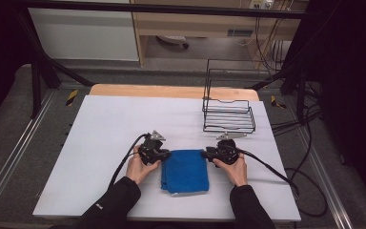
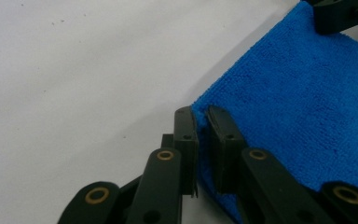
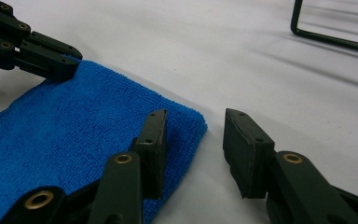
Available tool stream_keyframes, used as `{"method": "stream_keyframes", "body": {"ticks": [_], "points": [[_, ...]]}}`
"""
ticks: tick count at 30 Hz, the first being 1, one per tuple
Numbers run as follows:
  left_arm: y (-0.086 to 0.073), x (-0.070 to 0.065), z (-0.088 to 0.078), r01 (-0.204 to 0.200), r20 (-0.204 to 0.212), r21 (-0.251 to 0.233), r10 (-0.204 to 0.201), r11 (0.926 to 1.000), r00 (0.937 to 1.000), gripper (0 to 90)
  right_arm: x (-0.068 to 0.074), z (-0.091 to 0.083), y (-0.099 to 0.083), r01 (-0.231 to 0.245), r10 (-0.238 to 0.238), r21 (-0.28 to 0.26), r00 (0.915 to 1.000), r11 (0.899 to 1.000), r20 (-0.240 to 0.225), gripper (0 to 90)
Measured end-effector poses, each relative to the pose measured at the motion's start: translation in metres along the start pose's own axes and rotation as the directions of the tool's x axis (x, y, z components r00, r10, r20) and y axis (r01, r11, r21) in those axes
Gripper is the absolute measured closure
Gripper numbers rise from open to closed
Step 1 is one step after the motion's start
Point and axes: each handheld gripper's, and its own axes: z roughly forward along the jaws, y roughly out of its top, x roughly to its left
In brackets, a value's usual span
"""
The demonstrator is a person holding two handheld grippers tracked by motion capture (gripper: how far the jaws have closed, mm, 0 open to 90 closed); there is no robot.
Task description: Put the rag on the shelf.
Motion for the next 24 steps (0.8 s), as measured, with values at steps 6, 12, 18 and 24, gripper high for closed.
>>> {"method": "stream_keyframes", "body": {"ticks": [6,12,18,24], "points": [[0.0,0.0,0.0,-0.002,0.002,-0.001,0.002,1.0,1.0,82.4,0.003,0.003,-0.002,-0.019,0.019,0.007,0.9997,1.0,-0.011,68.2],[0.0,0.002,-0.001,0.011,0.016,-0.003,-0.011,0.9999,0.9998,83.2,0.005,0.003,-0.003,-0.045,0.046,0.022,0.9984,0.999,-0.033,84.1],[-0.001,0.003,-0.004,0.019,0.021,-0.02,-0.018,0.9996,0.9996,83.7,0.011,-0.003,0.002,-0.019,0.019,0.015,0.9996,1.0,-0.02,86.0],[0.001,0.0,-0.018,0.029,0.032,-0.075,-0.026,0.9968,0.9991,83.7,0.015,-0.015,0.007,-0.016,0.015,-0.035,0.9993,0.999,-0.034,85.9]]}}
